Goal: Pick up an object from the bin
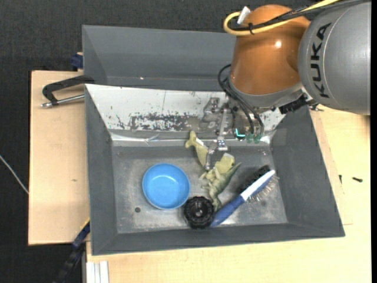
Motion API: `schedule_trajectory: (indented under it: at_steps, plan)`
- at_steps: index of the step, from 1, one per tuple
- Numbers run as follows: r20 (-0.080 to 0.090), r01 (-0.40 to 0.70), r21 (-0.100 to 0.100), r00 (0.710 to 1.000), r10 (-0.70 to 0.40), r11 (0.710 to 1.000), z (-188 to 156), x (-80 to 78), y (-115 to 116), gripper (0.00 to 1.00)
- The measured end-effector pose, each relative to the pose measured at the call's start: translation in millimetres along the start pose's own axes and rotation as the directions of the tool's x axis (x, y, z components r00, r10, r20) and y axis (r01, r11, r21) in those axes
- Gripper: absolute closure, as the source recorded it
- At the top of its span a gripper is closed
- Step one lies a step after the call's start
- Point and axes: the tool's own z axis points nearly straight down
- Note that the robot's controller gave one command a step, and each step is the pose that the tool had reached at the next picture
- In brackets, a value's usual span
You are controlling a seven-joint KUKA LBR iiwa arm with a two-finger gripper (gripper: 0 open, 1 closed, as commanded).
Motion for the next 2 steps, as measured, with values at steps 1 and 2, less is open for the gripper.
schedule_trajectory:
  at_steps: [1,2]
  plan:
    - [0.003,0.136,0.0,0.991,-0.136,0.991,129,-19.0,-34,0.0]
    - [0.012,0.181,0.0,0.983,-0.181,0.983,140,-33.7,-66,0.0]
